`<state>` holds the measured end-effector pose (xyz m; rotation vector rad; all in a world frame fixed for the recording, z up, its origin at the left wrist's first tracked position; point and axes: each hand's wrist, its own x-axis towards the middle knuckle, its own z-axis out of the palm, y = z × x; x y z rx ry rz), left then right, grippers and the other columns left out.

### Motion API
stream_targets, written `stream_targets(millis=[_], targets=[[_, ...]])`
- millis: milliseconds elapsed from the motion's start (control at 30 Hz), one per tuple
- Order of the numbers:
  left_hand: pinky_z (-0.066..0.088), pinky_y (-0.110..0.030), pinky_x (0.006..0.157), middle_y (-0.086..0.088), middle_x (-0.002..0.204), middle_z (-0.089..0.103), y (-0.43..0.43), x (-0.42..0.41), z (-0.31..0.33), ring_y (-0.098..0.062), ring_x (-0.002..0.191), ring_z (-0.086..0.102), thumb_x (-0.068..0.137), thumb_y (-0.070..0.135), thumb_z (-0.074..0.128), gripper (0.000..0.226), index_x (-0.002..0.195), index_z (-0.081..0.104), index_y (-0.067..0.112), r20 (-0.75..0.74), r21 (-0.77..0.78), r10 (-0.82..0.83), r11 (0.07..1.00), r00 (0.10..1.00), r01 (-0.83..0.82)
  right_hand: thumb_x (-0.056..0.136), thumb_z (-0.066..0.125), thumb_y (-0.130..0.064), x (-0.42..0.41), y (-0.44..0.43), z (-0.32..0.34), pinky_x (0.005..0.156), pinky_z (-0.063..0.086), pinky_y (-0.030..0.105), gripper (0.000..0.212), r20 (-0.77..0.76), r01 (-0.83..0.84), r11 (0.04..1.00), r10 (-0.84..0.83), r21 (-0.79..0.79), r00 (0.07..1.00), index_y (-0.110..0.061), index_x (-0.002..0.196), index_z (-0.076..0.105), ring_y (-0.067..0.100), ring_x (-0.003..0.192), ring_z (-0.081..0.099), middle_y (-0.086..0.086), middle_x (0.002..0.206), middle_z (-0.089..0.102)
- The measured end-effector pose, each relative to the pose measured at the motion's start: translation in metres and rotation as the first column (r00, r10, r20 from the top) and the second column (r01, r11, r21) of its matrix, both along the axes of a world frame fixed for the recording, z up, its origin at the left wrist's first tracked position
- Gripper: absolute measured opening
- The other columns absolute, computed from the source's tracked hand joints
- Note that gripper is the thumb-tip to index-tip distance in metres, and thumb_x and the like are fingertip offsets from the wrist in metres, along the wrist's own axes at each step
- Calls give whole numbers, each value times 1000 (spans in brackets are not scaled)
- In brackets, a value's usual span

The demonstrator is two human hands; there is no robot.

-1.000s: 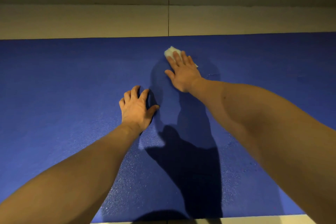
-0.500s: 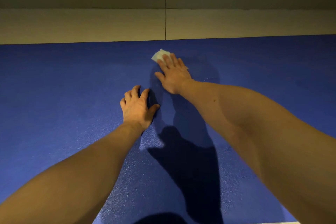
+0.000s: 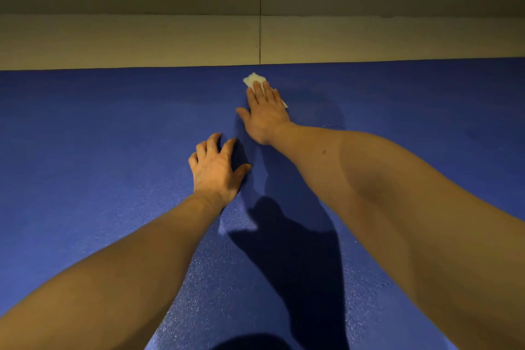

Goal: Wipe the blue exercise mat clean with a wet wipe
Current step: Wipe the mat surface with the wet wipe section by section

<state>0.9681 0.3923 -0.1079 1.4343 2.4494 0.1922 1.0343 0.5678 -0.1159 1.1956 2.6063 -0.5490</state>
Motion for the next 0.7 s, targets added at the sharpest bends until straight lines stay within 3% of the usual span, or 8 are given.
stream_targets(millis=[100,433,600,700], targets=[[19,-50,115,-5,158,24,3,1,0,-30,141,20,90,58,61,71,150,38,29,15,-2,10,1000,1000,-10,108,17,-52,13,23,1,127,-9,42,71,-11,-8,1000,9,9,1000,-12,163,-5,21,156,-18,4,170,-15],[18,-49,116,-3,160,21,3,2,-1,-29,143,19,90,60,59,72,152,35,31,14,-31,21,999,1000,-21,105,9,-59,74,97,5,126,-9,47,80,135,407,913,-408,36,903,-5,161,-11,28,155,-19,11,169,-18],[19,-49,115,-4,159,22,4,1,-1,-30,142,19,91,60,59,71,151,35,31,6,-38,11,999,1000,-11,106,18,-59,47,53,7,127,-1,47,83,25,351,936,-352,34,936,0,161,-1,36,156,-8,18,169,-9],[19,-49,113,-5,159,23,3,2,-1,-32,141,21,91,60,57,70,151,36,31,-2,-40,8,999,1000,-8,107,23,-55,24,-3,-1,128,-2,44,80,-56,139,990,-138,10,989,0,161,2,31,157,-7,17,170,-7]])
